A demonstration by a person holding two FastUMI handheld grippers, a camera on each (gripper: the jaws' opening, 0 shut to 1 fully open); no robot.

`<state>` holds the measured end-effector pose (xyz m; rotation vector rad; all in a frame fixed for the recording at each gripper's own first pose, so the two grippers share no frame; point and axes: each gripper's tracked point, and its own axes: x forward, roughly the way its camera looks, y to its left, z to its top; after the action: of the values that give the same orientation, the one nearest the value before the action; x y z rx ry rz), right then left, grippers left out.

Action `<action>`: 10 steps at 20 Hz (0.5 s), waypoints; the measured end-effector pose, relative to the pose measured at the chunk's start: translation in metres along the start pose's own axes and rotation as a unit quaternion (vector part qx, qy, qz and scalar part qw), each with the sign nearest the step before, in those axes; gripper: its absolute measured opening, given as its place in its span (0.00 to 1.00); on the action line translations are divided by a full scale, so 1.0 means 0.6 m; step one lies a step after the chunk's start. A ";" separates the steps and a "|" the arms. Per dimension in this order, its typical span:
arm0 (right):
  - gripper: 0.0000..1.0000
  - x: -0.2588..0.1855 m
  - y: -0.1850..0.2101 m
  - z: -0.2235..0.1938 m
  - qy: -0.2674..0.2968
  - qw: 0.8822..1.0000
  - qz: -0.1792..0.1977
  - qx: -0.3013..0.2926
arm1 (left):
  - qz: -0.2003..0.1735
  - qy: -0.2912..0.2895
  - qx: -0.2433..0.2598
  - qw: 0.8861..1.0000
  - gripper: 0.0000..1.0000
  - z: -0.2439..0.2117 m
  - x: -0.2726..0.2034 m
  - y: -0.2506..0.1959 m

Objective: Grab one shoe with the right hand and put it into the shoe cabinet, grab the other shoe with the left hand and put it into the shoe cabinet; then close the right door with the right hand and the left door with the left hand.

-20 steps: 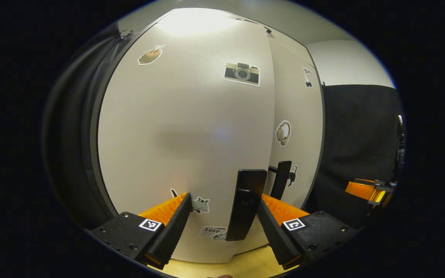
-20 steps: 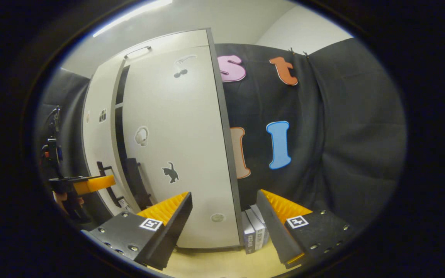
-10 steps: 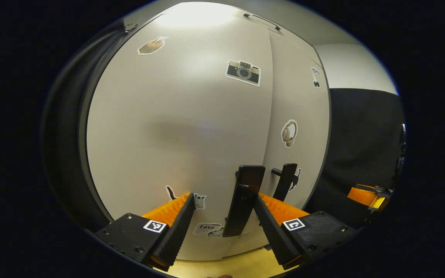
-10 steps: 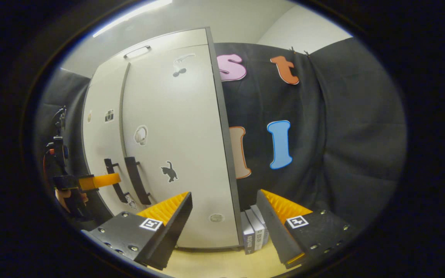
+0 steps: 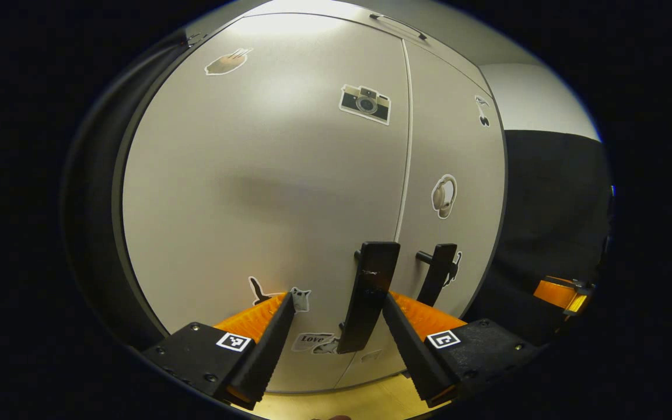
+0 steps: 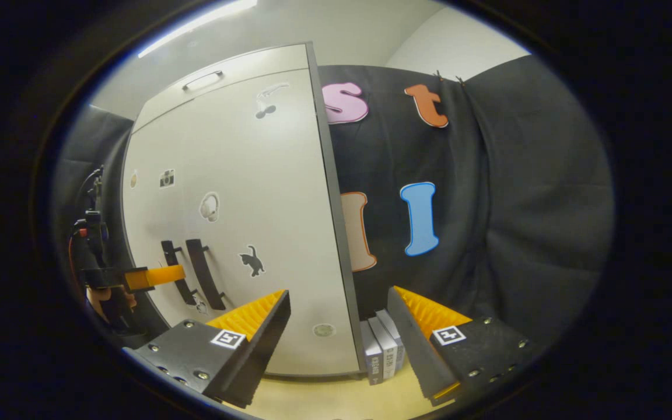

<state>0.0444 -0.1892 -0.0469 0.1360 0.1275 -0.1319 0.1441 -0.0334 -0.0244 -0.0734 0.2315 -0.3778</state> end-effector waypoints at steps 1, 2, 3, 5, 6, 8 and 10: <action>1.00 -0.002 0.005 0.003 -0.001 1.000 0.003 -0.001 | 0.001 0.003 0.000 1.000 0.94 0.000 -0.002 0.000; 1.00 0.000 0.010 0.007 -0.004 1.000 0.006 -0.005 | 0.004 0.003 0.001 1.000 0.95 0.001 -0.005 -0.003; 1.00 -0.001 0.015 0.013 -0.007 1.000 0.008 -0.009 | 0.006 0.002 0.004 1.000 0.98 0.004 -0.015 -0.003; 1.00 -0.005 0.034 0.027 -0.013 1.000 0.019 -0.014 | 0.013 -0.007 0.014 1.000 0.97 0.019 -0.035 -0.002; 1.00 -0.007 0.049 0.038 -0.018 0.999 0.027 -0.015 | 0.018 -0.011 0.018 1.000 0.94 0.029 -0.051 0.000; 1.00 -0.013 0.074 0.066 -0.033 0.998 0.040 -0.021 | 0.029 -0.031 0.022 0.999 0.94 0.059 -0.087 0.003; 1.00 -0.020 0.102 0.094 -0.048 0.997 0.050 -0.031 | 0.046 -0.047 0.033 0.997 0.94 0.087 -0.125 0.011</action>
<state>0.0476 -0.1357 0.0179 0.0747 0.0290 -0.0351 0.0912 0.0020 0.0411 -0.0157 0.1287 -0.2902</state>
